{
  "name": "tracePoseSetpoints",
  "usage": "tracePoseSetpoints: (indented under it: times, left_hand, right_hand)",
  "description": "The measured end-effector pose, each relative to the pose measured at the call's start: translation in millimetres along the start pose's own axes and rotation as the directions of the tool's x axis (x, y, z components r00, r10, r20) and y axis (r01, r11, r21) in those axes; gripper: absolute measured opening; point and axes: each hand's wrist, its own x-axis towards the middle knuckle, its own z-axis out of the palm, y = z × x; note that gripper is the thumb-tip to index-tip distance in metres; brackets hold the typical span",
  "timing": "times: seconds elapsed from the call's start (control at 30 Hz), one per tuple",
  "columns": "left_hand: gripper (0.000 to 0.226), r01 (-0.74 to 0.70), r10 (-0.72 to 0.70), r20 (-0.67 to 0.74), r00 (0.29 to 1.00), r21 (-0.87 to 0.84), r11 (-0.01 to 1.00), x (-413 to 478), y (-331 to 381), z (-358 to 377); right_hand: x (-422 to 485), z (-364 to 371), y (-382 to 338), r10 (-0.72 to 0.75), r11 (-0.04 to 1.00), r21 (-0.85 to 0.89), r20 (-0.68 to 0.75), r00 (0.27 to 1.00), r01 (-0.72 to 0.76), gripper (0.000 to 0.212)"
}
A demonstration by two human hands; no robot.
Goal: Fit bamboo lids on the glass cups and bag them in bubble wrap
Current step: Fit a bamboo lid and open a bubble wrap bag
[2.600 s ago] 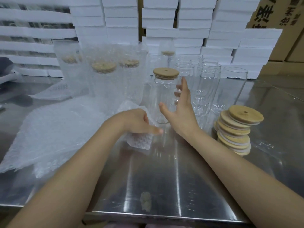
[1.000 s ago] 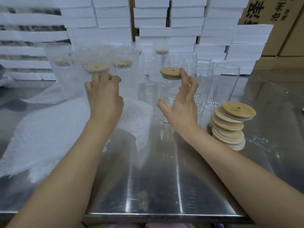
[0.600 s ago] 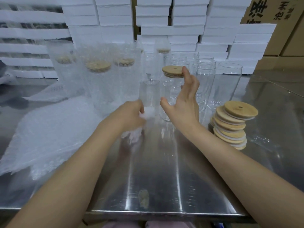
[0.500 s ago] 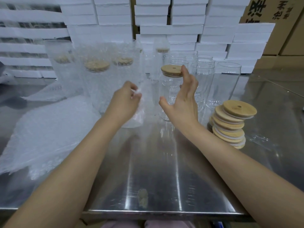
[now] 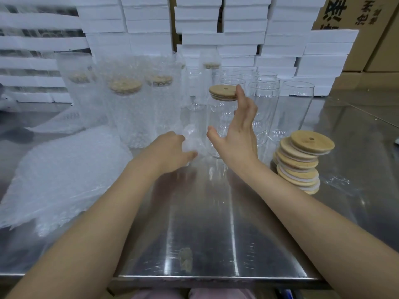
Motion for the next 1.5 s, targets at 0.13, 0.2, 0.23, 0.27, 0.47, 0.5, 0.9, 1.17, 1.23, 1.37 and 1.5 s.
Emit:
tracePoseSetpoints:
  times: [0.13, 0.2, 0.23, 0.27, 0.47, 0.5, 0.9, 1.17, 1.23, 1.37, 1.5]
  left_hand:
    - [0.047, 0.063, -0.085, -0.154, 0.984, -0.141, 0.988, 5, -8, -4]
    - [0.032, 0.084, -0.180, -0.306, 0.935, -0.300, 0.950, 7, -11, -9]
    - [0.024, 0.094, -0.218, -0.329, 0.919, -0.354, 0.930, 7, -12, -12]
    - [0.019, 0.101, -0.229, -0.326, 0.917, -0.367, 0.925, 7, -13, -13]
    - [0.037, 0.171, -0.174, -0.018, 0.985, -0.089, 0.981, 3, -17, -11]
    - [0.045, 0.170, -0.168, 0.034, 0.985, -0.052, 0.984, 3, -17, -9]
    - [0.016, 0.082, -0.177, -0.332, 0.926, -0.281, 0.956, 6, -16, -14]
    - [0.020, 0.211, -0.268, 0.042, 0.962, -0.736, 0.643, 5, 2, -14]
    - [0.016, 0.215, -0.174, 0.134, 0.976, -0.748, 0.627, 1, 4, -13]
    - [0.061, 0.160, -0.102, 0.124, 0.987, -0.728, 0.667, 1, 11, 2]
    - [0.040, 0.035, -0.208, -0.131, 0.969, -0.765, 0.644, 4, 21, 18]
  right_hand:
    - [0, 0, 0, 0.000, 1.000, 0.003, 0.012, 1.000, 0.000, 0.095]
    - [0, 0, 1, -0.001, 1.000, 0.003, 0.013, 1.000, 0.001, 0.095]
    - [0, 0, 1, -0.001, 1.000, 0.001, 0.015, 1.000, 0.001, 0.096]
    - [0, 0, 1, -0.001, 1.000, 0.000, 0.016, 1.000, 0.001, 0.096]
    - [1, 1, 2, -0.003, 1.000, 0.003, 0.008, 1.000, 0.003, 0.096]
    - [1, 1, 2, -0.003, 1.000, 0.004, 0.008, 1.000, 0.003, 0.095]
    - [1, 1, 1, -0.001, 1.000, 0.007, 0.003, 1.000, 0.001, 0.094]
    - [0, -6, -3, 0.040, 0.994, 0.100, -0.048, 0.998, -0.035, 0.090]
    - [2, -9, -5, 0.070, 0.989, 0.141, -0.113, 0.991, -0.054, 0.090]
    - [9, -18, -9, 0.078, 0.967, 0.253, -0.304, 0.949, 0.002, 0.088]
    - [14, -26, -18, 0.156, 0.907, 0.418, -0.452, 0.878, 0.054, 0.087]
